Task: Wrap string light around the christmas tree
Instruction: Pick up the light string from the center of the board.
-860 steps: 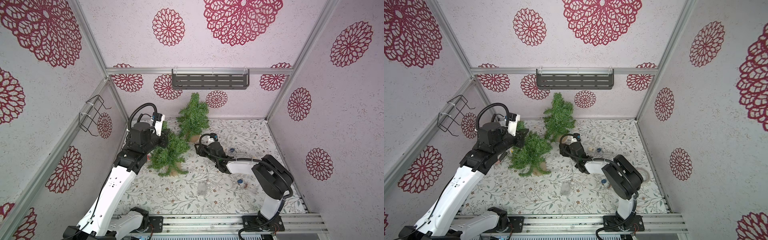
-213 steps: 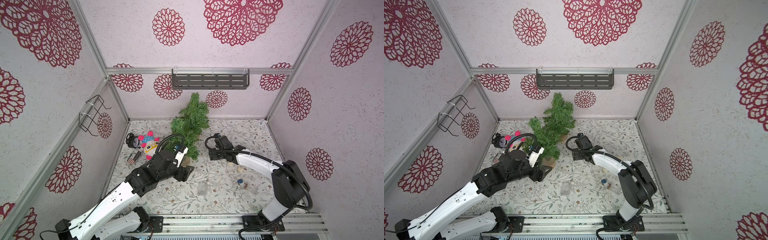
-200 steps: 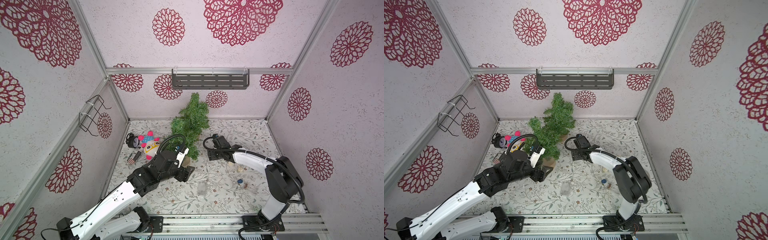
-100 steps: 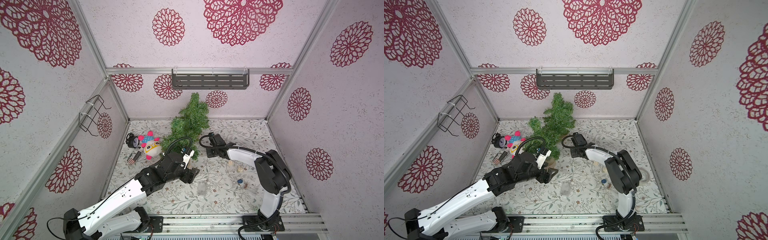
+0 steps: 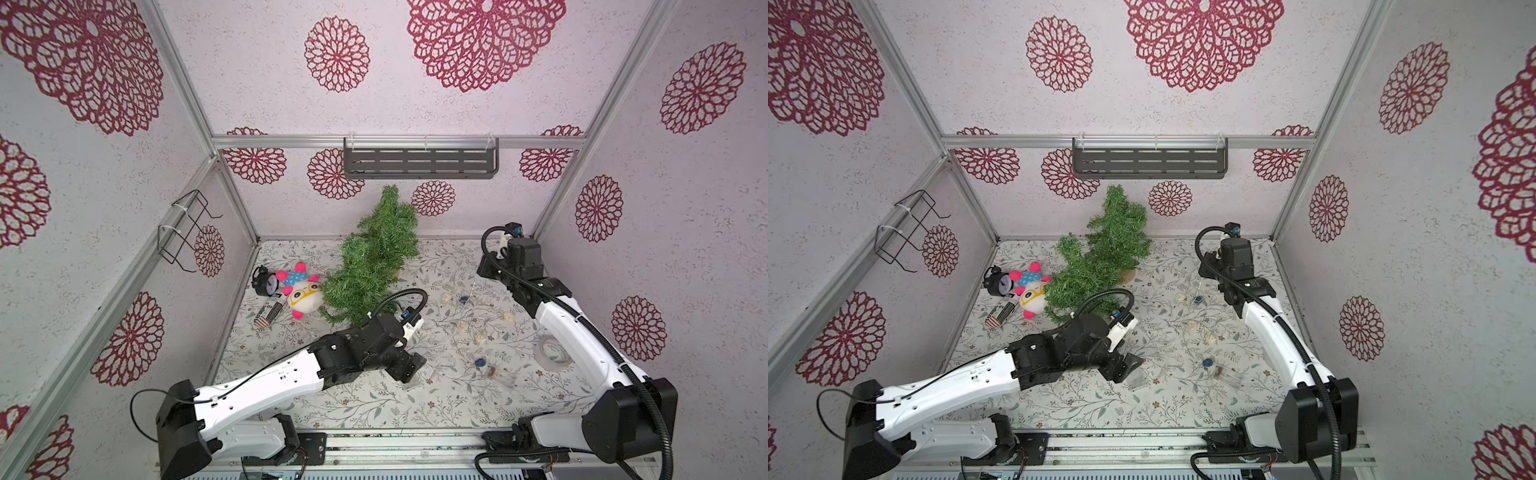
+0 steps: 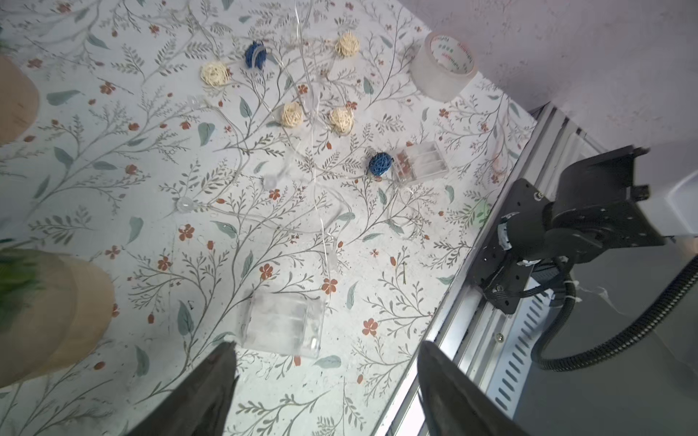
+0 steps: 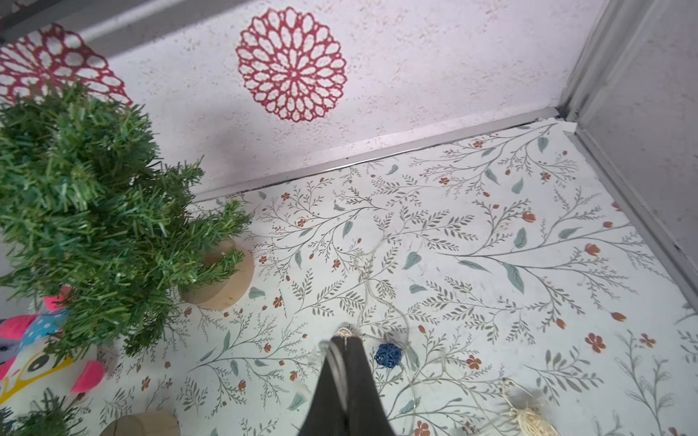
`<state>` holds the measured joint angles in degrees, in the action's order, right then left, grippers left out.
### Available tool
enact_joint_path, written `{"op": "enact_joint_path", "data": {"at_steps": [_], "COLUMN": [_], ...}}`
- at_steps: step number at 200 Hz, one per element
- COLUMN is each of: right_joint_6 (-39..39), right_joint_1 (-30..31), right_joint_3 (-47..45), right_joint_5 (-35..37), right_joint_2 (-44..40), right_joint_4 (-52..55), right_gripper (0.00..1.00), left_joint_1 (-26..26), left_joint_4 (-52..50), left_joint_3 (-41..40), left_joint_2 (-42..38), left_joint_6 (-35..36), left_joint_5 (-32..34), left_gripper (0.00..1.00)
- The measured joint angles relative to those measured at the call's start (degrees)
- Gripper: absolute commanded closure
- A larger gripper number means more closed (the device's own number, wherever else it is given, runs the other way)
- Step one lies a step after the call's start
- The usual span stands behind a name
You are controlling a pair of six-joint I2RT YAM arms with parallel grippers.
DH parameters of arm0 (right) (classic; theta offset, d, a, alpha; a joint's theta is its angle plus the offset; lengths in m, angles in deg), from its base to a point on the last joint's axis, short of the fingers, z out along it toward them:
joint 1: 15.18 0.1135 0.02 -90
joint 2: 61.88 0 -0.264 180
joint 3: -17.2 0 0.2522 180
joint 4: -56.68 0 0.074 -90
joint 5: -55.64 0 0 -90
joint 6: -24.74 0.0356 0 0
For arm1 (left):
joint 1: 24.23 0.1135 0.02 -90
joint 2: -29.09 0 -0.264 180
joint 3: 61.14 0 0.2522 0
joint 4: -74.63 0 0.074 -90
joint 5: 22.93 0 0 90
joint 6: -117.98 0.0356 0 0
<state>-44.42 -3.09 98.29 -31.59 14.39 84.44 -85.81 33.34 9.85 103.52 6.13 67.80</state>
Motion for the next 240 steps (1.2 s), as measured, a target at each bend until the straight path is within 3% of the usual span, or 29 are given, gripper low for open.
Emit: {"op": "enact_joint_path", "data": {"at_steps": [96,146,176,240], "right_joint_6": [3.0,5.7,6.3,6.4], "right_joint_1": [-0.5,-0.5,-0.4,-0.4], "right_joint_3": [10.7,13.0,13.6,15.3], "right_joint_5": [-6.7,-11.1,-12.7,-15.1], "right_joint_2": [-2.7,-4.5,-5.5,-8.2], "right_joint_4": [4.4,5.2,6.5,7.5], "right_gripper": [1.0,1.0,1.0,1.0], "left_joint_1": [0.7,3.3,3.6,4.0], "left_joint_4": [6.3,11.4,15.9,17.7], "left_joint_3": [2.4,4.7,6.9,7.4], "left_joint_2": [16.9,20.8,24.5,27.3], "left_joint_6": [3.3,3.0,2.7,1.2], "left_joint_5": [-1.8,-4.1,-5.0,-0.8], "left_gripper": [0.28,0.27,0.32,0.35]}}
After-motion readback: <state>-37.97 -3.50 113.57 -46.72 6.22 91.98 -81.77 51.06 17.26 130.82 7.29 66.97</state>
